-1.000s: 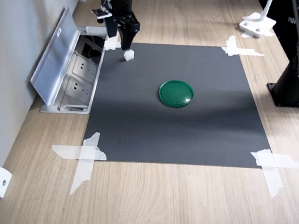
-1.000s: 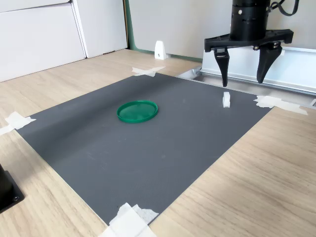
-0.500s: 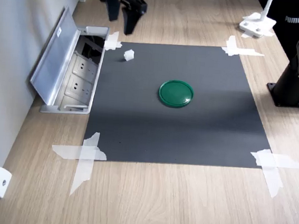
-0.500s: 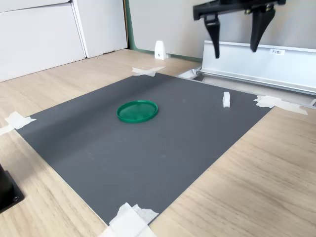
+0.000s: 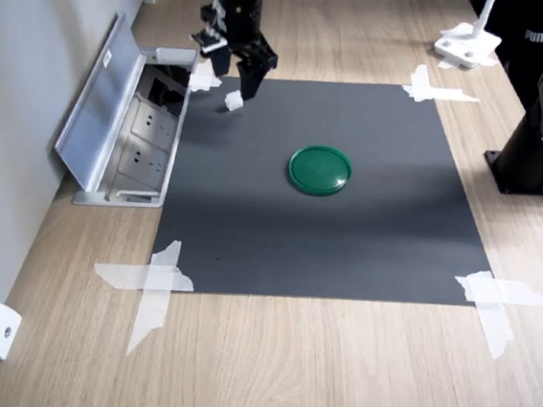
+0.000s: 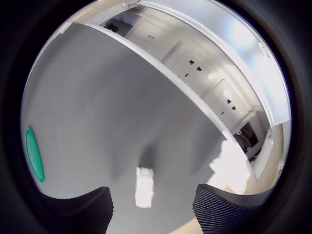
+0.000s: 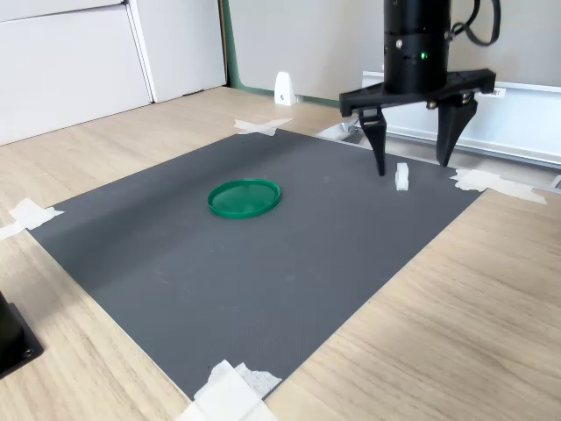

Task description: Grasp a white terminal and put it on the green lid.

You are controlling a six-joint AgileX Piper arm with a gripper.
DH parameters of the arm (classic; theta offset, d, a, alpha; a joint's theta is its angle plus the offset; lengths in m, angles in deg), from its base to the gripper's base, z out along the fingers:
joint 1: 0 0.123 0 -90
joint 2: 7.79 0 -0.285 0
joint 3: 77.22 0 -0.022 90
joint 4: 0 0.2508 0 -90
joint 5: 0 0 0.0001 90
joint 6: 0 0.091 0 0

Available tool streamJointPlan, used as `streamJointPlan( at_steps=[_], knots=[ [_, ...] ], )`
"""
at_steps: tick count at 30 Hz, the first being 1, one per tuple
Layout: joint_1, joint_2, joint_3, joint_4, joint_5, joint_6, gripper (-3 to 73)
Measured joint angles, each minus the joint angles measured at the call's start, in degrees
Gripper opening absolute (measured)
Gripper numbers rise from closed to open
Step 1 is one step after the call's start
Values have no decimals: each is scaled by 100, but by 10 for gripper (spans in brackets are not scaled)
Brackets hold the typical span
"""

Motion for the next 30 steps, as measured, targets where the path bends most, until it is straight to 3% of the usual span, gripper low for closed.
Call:
streamJointPlan(
  at_steps=[22, 26, 30],
  knots=[
    [1, 189, 1, 264, 3, 46, 671],
    [1, 189, 1, 211, 9, 73, 547],
    [1, 189, 1, 114, 9, 195, 256]
  ],
)
